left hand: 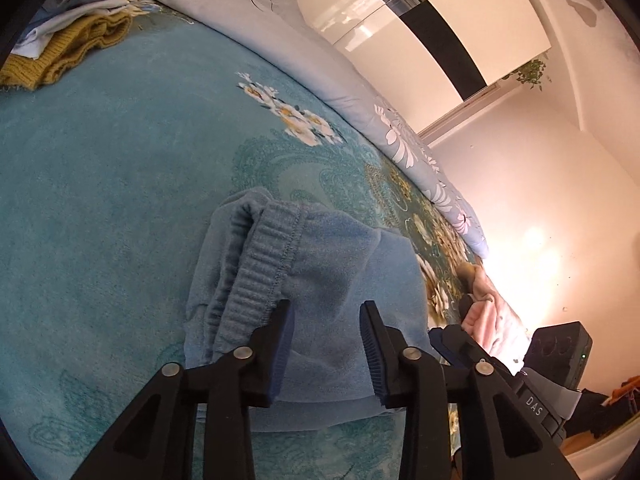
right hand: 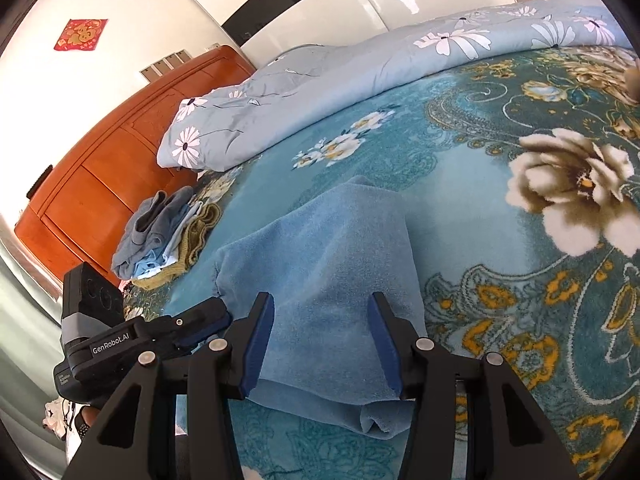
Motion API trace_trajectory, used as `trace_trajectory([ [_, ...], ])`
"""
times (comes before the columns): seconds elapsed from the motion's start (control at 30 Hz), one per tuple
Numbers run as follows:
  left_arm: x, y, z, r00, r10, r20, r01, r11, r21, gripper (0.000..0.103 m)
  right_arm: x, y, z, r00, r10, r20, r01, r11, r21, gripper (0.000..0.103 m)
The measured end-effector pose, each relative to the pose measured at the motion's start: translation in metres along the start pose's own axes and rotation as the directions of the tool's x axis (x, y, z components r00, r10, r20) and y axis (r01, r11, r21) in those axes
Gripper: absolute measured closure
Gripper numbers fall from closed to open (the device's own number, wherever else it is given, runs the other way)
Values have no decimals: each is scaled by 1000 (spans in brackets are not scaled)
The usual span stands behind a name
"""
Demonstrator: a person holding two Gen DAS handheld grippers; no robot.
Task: Fold clothes
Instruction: 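Grasp the folded pants bundle with both tools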
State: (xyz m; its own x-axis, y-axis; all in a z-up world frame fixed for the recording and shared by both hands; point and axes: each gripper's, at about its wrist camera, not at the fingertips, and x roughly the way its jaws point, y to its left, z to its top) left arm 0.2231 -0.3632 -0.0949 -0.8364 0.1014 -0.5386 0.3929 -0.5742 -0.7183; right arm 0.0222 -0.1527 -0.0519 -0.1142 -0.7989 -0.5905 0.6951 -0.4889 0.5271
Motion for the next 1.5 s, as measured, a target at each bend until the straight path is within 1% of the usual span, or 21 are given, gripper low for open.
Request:
trace_trajectory([
  [0.03,-4,2,1,1000,-1,16,2,1000,-10,50,-3,-1,1,1000,0,11,0,1000,-4,53],
  [0.07,-10,6,3,999,8,46,-7,1000,-24,38,-4,-5,1,1000,-6,18,6,1000,7,53],
  [0.1,-16,10,5,997,18,76,-15,999,-39,30,-4,-12,1,1000,-16,22,15,999,29,48],
  [0.13,-19,15,6,995,29,92,-24,998,-55,27,-3,-19,1,999,-26,26,25,998,51,45],
  [0.17,-18,22,6,995,41,90,-35,997,-72,25,-2,-28,0,999,-33,23,31,996,82,43],
  [0.23,-16,34,7,994,65,86,-56,993,-105,24,3,-45,-5,1000,-12,4,11,987,163,43],
  [0.27,-13,40,7,995,68,72,-59,990,-126,24,6,-53,-6,1000,12,-2,-11,980,200,42],
  [0.33,-2,51,5,999,48,23,-44,984,-171,24,12,-63,-10,997,79,-8,-75,962,264,41],
  [0.43,10,59,1,1000,9,-11,-11,981,-192,24,19,-78,-13,985,172,-8,-158,924,347,39],
  [0.53,15,57,2,1000,-13,-24,9,987,-161,24,24,-81,-11,976,216,-1,-200,908,368,39],
  [0.67,24,57,7,998,-37,-49,30,988,-151,24,32,-77,-5,971,238,-13,-217,908,357,39],
  [0.97,27,55,8,997,-57,-61,49,990,-132,24,46,-71,3,969,247,-23,-226,915,334,38],
  [1.13,22,57,6,996,-79,-49,71,987,-142,26,45,-68,2,969,248,-17,-229,916,329,37],
  [1.23,19,59,4,997,-65,-39,58,986,-156,34,43,-69,0,966,258,-7,-240,908,343,38],
  [1.27,18,60,3,998,-63,-33,56,984,-166,39,43,-69,0,965,260,-4,-243,905,349,39],
  [1.3,17,62,1,998,-63,-26,57,982,-180,47,42,-70,-1,965,261,-4,-243,903,354,42],
  [1.33,15,65,-1,998,-67,-20,62,979,-196,50,42,-70,-1,966,260,-8,-240,902,359,45],
  [1.4,13,69,-4,997,-78,-8,74,973,-219,57,41,-70,-1,965,262,-18,-237,899,369,55],
  [1.5,9,68,-6,997,-81,4,80,972,-220,60,37,-67,-1,965,262,-26,-235,900,368,59],
])
